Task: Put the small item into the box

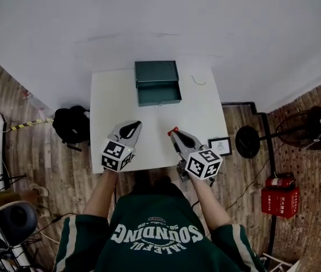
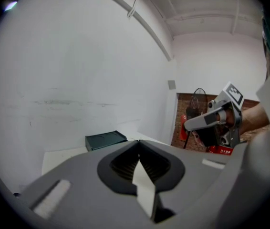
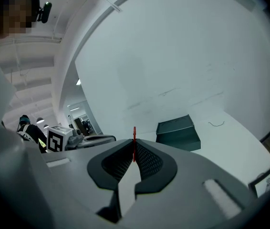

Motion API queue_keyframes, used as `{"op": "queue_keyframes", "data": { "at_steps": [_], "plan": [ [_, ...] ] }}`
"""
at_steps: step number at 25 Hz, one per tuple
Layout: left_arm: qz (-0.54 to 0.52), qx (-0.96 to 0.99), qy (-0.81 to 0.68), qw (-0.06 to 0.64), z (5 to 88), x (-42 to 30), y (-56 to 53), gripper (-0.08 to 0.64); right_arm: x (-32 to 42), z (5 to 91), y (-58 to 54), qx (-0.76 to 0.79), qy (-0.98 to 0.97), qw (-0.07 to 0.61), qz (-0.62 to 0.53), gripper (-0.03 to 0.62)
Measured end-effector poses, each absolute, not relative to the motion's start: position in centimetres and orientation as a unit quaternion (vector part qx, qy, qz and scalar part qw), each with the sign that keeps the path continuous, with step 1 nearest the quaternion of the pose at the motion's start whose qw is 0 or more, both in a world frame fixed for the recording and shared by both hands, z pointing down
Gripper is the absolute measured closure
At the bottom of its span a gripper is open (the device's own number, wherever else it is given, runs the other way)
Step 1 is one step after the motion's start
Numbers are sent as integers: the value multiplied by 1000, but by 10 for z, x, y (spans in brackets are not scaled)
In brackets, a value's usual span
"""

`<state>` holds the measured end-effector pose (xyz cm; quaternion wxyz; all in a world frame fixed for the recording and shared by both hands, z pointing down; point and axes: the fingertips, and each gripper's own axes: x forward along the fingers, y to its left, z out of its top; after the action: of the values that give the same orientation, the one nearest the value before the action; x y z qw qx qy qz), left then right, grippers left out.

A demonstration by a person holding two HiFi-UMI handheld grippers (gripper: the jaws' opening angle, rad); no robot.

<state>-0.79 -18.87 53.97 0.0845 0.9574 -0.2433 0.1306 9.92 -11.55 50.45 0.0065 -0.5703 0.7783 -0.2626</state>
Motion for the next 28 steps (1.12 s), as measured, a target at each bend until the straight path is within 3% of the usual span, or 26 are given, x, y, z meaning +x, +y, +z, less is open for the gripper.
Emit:
{"op": "queue_keyframes", "data": {
  "at_steps": [28],
  "plan": [
    [141, 937, -300, 113, 553, 7, -268, 508, 121, 526, -239, -514, 811, -21, -278, 578]
  ]
}}
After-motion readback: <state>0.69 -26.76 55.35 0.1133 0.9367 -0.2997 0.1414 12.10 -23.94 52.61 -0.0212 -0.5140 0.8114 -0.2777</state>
